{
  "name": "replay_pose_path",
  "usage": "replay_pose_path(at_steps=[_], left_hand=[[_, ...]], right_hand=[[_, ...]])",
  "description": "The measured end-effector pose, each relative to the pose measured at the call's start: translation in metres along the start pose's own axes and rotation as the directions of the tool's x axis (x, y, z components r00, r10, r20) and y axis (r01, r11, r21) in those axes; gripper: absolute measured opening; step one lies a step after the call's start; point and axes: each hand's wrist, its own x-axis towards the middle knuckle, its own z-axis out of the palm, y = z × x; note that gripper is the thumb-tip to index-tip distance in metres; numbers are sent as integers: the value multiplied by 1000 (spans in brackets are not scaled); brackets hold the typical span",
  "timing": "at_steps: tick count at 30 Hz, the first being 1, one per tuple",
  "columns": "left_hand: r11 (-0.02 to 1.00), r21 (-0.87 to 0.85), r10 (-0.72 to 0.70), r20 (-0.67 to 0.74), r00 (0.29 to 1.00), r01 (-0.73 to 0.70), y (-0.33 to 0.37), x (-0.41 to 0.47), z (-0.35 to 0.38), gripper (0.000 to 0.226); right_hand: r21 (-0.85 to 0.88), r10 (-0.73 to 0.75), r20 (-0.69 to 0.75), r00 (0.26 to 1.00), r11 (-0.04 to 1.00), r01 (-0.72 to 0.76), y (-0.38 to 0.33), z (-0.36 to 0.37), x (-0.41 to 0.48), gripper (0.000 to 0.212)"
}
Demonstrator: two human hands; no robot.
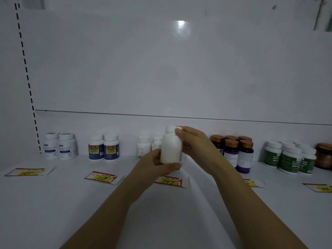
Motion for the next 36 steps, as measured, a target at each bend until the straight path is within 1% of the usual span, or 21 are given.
replay_pose_path(at_steps=[1,2,4,5,6,8,10,12,14,16,18,20,22,24,25,26,29,30,33,36], left_hand=[[1000,18,18,-34,999,-17,-1,0,1,51],[997,61,42,-83,996,-37,-2,1,1,51],[983,170,96,-177,979,-66,-4,2,3,55],[976,204,117,-206,972,-74,-5,2,3,57],[974,213,123,-214,969,-77,-6,3,3,58],[987,145,91,-181,979,-65,-6,4,1,55],[999,47,27,-90,996,-22,-3,1,0,49],[999,45,0,-28,1000,1,-1,0,-1,51],[995,100,19,-87,996,-10,-1,0,-1,49],[983,183,65,-175,982,-33,-2,1,1,53],[971,234,93,-196,976,-45,-4,2,2,57],[987,158,58,-150,987,-35,-4,2,1,53],[998,64,-1,-62,998,5,-1,0,1,43],[996,84,-14,-7,1000,15,1,-1,0,38],[995,95,-5,-7,1000,6,1,-2,0,38],[995,99,5,-21,1000,-2,2,-2,0,38],[993,110,42,-98,994,-31,-1,-1,0,41],[992,122,53,-114,992,-39,-1,0,-1,42],[987,149,69,-108,992,-53,-2,0,0,37],[987,150,78,-95,992,-63,-2,-1,0,35]], right_hand=[[12,-4,7,1000,1000,4,0,2,0,25],[-16,-9,-2,1000,1000,9,0,5,0,25],[-157,-38,-53,998,987,29,3,10,0,34],[-200,-52,-77,996,979,35,5,11,1,37],[-200,-57,-94,994,979,38,5,11,1,38],[-125,-54,-89,995,991,43,6,7,1,34],[-26,-29,-53,998,999,27,4,3,2,31],[58,1,3,1000,998,-1,5,2,4,29],[47,4,29,1000,999,-6,7,5,4,28],[-61,-29,6,1000,998,29,8,9,3,29],[-117,-58,-15,998,992,55,10,11,3,30],[-91,-59,-19,998,994,57,9,8,2,29],[-9,-40,-7,999,999,40,8,2,2,30],[109,-1,29,1000,994,-2,7,-3,3,31],[141,16,47,999,990,-23,7,-3,3,31],[136,28,53,998,990,-35,8,-1,4,30],[-26,16,17,1000,1000,-15,11,2,6,28],[-51,10,1,1000,999,-10,11,2,7,26],[-10,36,-13,999,999,-36,10,-2,6,25],[-36,54,-20,998,998,-54,10,-2,6,35]])
